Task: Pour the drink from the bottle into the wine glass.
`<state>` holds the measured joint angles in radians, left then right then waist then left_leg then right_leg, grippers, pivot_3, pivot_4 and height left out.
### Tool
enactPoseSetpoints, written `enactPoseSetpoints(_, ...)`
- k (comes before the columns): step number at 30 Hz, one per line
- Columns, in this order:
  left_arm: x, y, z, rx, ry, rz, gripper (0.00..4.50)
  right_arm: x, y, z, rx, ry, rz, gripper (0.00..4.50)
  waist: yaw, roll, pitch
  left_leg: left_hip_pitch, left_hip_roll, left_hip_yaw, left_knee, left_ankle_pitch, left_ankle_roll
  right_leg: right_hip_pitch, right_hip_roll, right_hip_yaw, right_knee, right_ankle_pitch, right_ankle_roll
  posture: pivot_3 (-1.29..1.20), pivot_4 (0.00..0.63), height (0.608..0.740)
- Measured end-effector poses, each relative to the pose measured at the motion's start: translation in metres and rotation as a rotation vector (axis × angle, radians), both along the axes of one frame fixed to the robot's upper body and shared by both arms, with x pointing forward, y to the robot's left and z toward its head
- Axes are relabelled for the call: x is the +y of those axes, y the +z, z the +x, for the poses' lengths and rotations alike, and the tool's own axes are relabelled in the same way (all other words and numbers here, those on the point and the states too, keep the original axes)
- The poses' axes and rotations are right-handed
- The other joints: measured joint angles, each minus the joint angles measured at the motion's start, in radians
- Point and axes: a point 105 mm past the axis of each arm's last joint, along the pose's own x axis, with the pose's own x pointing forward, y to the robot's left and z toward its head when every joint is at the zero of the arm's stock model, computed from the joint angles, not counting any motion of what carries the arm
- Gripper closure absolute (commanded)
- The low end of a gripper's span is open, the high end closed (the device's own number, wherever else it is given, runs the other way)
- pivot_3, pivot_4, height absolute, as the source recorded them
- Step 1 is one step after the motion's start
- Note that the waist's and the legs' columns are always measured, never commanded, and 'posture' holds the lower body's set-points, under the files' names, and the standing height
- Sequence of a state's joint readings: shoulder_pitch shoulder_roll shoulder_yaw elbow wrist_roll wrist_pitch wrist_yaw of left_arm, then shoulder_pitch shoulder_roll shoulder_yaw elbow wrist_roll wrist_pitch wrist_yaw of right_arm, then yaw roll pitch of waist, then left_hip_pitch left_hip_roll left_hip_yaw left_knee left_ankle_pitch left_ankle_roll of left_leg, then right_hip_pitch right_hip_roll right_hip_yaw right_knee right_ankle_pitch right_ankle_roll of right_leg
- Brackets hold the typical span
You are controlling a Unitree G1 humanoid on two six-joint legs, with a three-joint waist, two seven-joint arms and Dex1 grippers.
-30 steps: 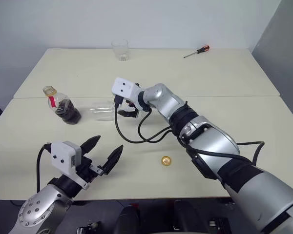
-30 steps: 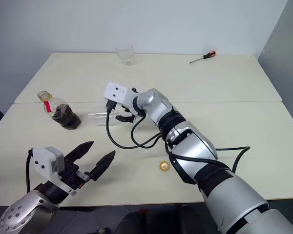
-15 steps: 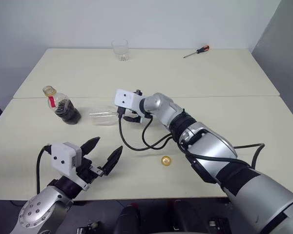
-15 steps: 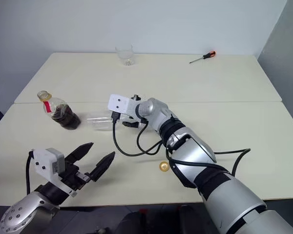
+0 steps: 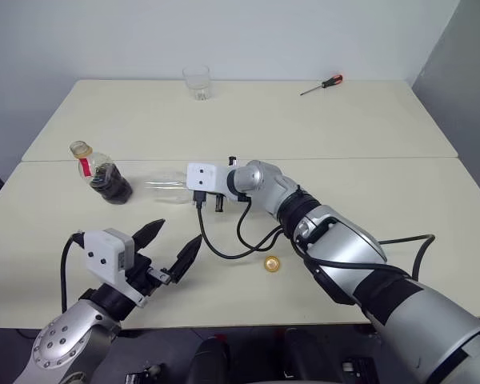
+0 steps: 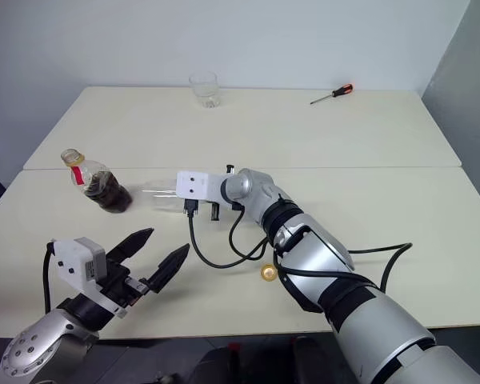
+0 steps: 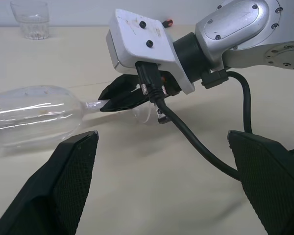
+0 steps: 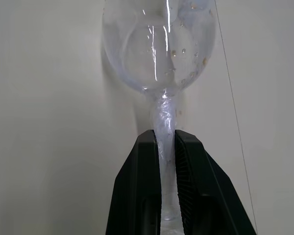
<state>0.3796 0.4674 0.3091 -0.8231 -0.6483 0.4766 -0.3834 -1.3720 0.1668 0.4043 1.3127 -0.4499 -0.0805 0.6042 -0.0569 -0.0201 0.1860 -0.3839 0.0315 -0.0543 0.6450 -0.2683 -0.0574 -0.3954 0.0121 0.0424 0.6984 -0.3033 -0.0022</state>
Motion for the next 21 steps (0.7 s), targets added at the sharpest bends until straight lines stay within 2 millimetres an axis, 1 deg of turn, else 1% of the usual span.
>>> enactPoseSetpoints(6, 0.000, 0.000, 0.002, -0.002, -0.001, -0.002, 0.00, 0.000, 0.001, 0.000, 0.005, -0.002, 0.009, 4.35, 0.000, 0.000, 0.000, 0.000, 0.000, 0.000, 0.000, 0.000, 0.000, 0.000, 0.000, 0.000, 0.000, 0.000, 0.000, 0.00, 0.150, 0.740)
enactPoseSetpoints(9, -0.001, 0.000, 0.003, -0.002, -0.004, -0.002, 0.00, 0.000, 0.006, 0.001, 0.041, -0.019, 0.082, 4.35, 0.000, 0.000, 0.000, 0.000, 0.000, 0.000, 0.000, 0.000, 0.000, 0.000, 0.000, 0.000, 0.000, 0.000, 0.000, 0.00, 0.150, 0.740)
enactPoseSetpoints(12, -0.001, 0.000, 0.003, -0.001, -0.004, -0.001, 0.00, 0.002, 0.019, 0.003, 0.114, -0.052, 0.240, 4.35, 0.000, 0.000, 0.000, -0.001, 0.000, 0.000, 0.000, 0.000, 0.000, 0.000, 0.000, 0.000, 0.000, 0.000, 0.000, 0.00, 0.150, 0.740)
enactPoseSetpoints(17, 0.000, -0.001, 0.003, 0.010, -0.007, 0.004, 0.00, 0.000, 0.057, 0.011, 0.274, -0.121, 0.635, 4.35, 0.000, 0.000, 0.000, 0.000, 0.000, 0.000, 0.000, 0.000, 0.000, 0.000, 0.000, 0.000, 0.000, 0.000, 0.000, 0.00, 0.150, 0.740)
enactPoseSetpoints(21, 0.000, 0.001, 0.005, 0.003, -0.010, 0.009, 0.00, -0.005, 0.073, 0.017, 0.326, -0.161, 0.802, 4.35, 0.000, 0.000, 0.000, 0.000, 0.000, 0.000, 0.000, 0.000, 0.000, 0.000, 0.000, 0.000, 0.000, 0.000, 0.000, 0.00, 0.150, 0.740)
